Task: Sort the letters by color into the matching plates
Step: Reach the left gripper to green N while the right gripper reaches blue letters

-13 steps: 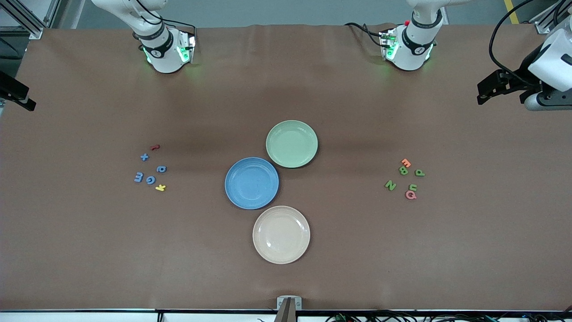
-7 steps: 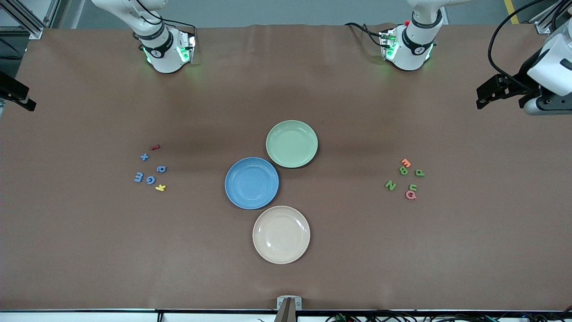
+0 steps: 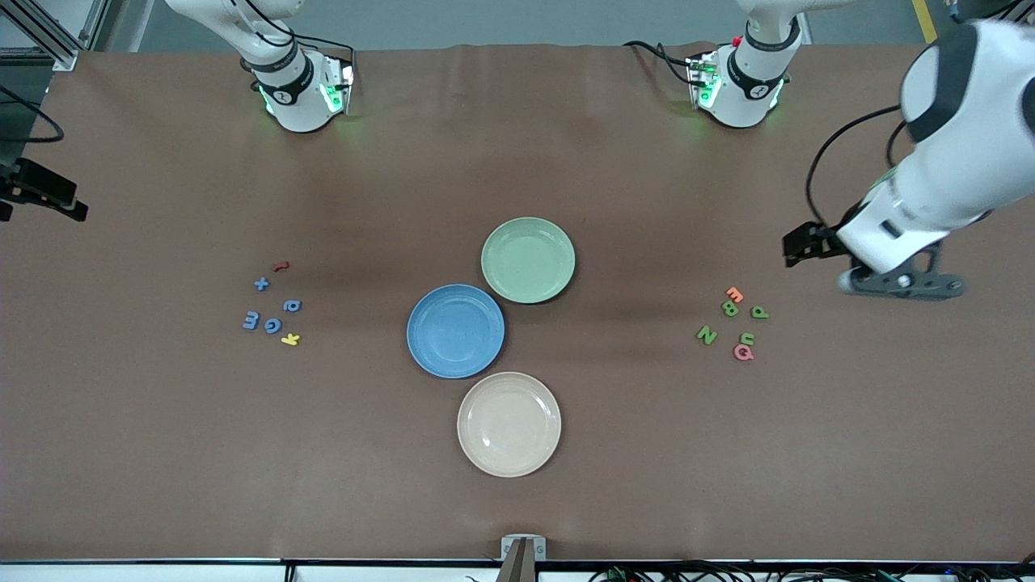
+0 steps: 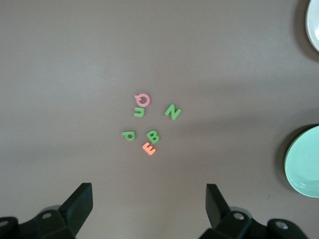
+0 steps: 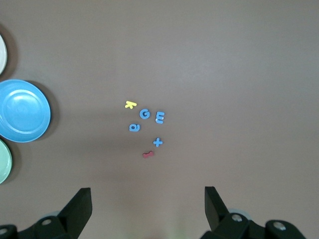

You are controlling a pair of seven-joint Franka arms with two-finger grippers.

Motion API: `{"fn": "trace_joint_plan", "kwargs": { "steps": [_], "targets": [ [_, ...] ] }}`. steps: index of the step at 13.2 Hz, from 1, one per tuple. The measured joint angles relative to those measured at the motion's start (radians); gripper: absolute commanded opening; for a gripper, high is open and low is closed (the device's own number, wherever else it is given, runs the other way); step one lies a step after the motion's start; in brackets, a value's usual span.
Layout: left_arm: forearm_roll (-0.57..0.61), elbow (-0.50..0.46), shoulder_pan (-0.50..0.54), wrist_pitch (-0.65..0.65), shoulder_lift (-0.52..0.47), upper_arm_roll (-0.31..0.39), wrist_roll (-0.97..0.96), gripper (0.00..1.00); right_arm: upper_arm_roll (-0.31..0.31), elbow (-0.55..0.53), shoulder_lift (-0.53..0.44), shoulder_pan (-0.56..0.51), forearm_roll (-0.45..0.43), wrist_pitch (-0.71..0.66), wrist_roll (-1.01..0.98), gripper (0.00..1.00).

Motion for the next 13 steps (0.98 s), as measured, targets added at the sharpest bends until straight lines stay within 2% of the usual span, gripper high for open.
{"fn": "trace_joint_plan", "kwargs": {
  "steps": [3,5,7,9,13],
  "targets": [
    [0.018,-0.063,-0.008,0.128,0.061,-0.017,0.031,0.97,-0.001,-0.027,0.067,0.012,-0.001,0.013,0.000,1.00],
    [0.058,-0.102,-0.019,0.232,0.119,-0.017,0.058,0.92,-0.006,-0.080,0.116,0.007,-0.001,0.078,0.000,1.00],
    [0.138,-0.121,-0.037,0.316,0.192,-0.017,0.068,0.83,-0.011,-0.179,0.146,0.000,-0.001,0.199,0.000,1.00],
    [0.232,-0.123,-0.060,0.355,0.263,-0.018,0.068,0.82,-0.014,-0.308,0.156,-0.010,-0.001,0.340,0.000,1.00],
    [0.261,-0.136,-0.056,0.416,0.348,-0.017,0.069,0.76,-0.014,-0.526,0.157,-0.016,-0.001,0.630,-0.001,0.98]
  ]
}}
